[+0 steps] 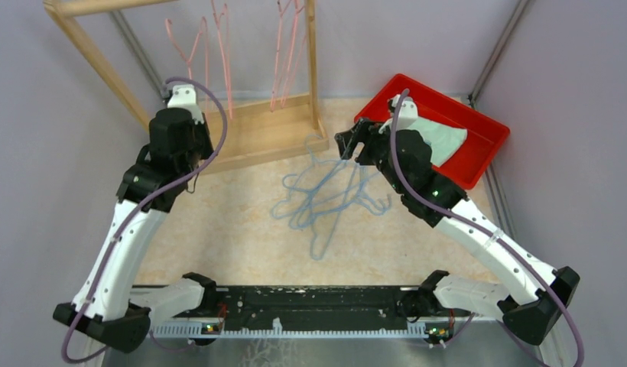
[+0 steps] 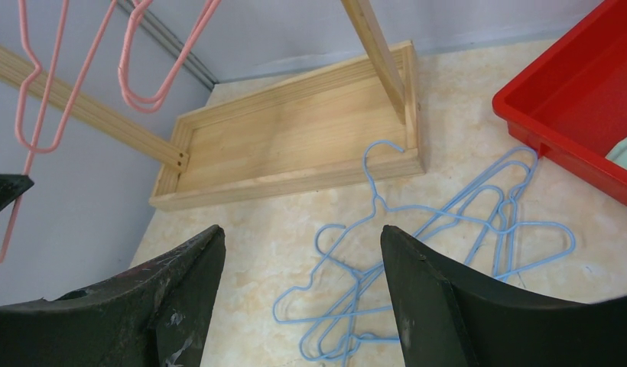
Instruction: Organize the hangers
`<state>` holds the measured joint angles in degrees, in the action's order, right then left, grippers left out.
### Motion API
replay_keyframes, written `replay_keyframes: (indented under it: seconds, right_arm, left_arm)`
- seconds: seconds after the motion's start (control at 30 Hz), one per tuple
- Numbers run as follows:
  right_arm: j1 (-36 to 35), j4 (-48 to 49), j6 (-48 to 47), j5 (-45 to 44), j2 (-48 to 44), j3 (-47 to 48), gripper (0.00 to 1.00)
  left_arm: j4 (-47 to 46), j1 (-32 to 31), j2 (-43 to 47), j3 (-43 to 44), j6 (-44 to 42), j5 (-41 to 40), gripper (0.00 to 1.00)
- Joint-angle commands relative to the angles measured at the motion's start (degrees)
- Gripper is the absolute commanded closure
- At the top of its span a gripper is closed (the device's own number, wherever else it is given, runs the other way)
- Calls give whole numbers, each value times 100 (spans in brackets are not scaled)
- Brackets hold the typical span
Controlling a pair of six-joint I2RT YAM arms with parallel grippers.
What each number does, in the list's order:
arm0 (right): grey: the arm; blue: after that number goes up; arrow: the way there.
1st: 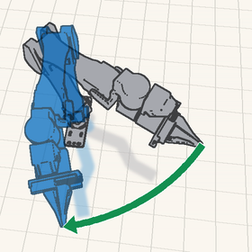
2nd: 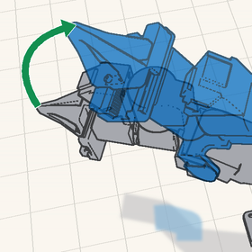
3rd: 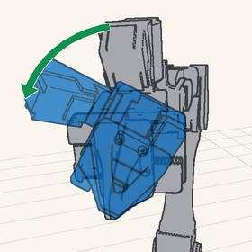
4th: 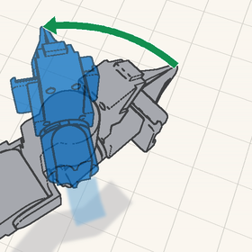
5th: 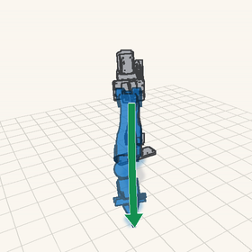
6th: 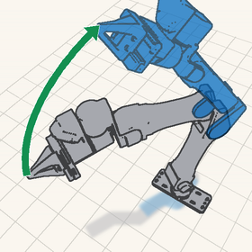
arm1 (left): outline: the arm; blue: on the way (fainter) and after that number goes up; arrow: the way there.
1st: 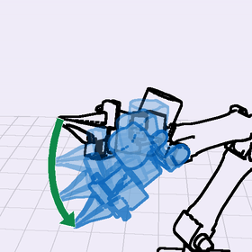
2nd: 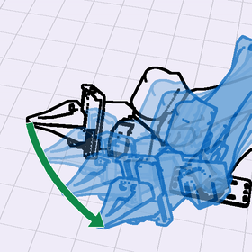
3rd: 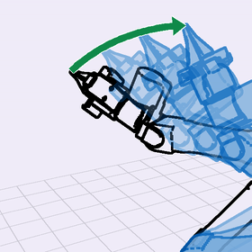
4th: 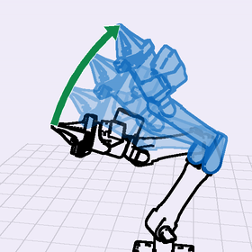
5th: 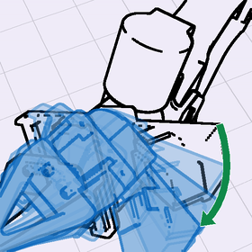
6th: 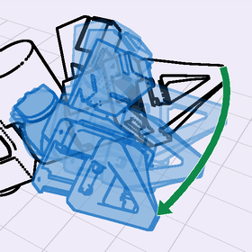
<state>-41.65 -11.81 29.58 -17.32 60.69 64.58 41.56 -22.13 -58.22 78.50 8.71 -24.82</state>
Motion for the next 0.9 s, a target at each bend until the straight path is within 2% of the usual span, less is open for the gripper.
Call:
replay_keyframes:
  seconds: [0.0,0.17,0.33,0.53,0.87]
  right_arm:
    - [118,263,-132,-47,1,322,25]
    - [197,245,-217,-39,-19,371,25]
    - [291,241,-282,-36,9,446,25]
    - [350,246,-318,-46,64,550,25]
    - [467,202,-283,-18,84,583,25]
  left_arm:
    - [-610,9,-636,701,-353,-301,100]
    - [-811,99,-1322,1376,-566,-315,100]
    - [-922,341,-1960,1942,-531,19,100]
    - [-832,773,-2683,2587,-412,711,100]
    - [-296,983,-3581,3457,-419,1903,100]
